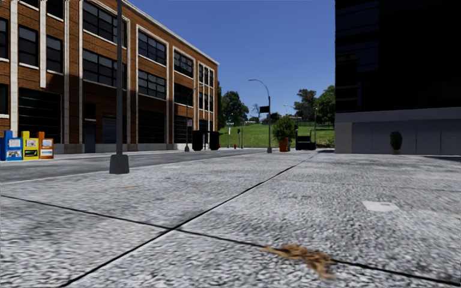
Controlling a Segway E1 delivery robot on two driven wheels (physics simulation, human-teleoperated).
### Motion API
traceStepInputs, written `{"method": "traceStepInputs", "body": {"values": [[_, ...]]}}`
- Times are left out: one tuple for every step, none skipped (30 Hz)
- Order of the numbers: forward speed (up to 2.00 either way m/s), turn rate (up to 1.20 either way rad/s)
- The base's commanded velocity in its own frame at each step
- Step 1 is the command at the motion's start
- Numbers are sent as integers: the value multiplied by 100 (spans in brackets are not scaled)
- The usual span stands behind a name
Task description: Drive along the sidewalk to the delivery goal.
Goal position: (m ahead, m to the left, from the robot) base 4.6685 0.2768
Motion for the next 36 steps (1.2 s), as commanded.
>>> {"method": "traceStepInputs", "body": {"values": [[200, 0], [200, 0], [200, 0], [200, 0], [200, 0], [200, 0], [200, 0], [200, 0], [200, 0], [200, 0], [200, 0], [200, 0], [200, 0], [200, 0], [200, 0], [200, 0], [200, 0], [200, 0], [200, 0], [200, 0], [200, 0], [200, 0], [200, 0], [200, 0], [200, 0], [200, 0], [200, 0], [200, 0], [200, 0], [200, 0], [200, 0], [200, 0], [200, 0], [200, 0], [200, 0], [200, 0]]}}
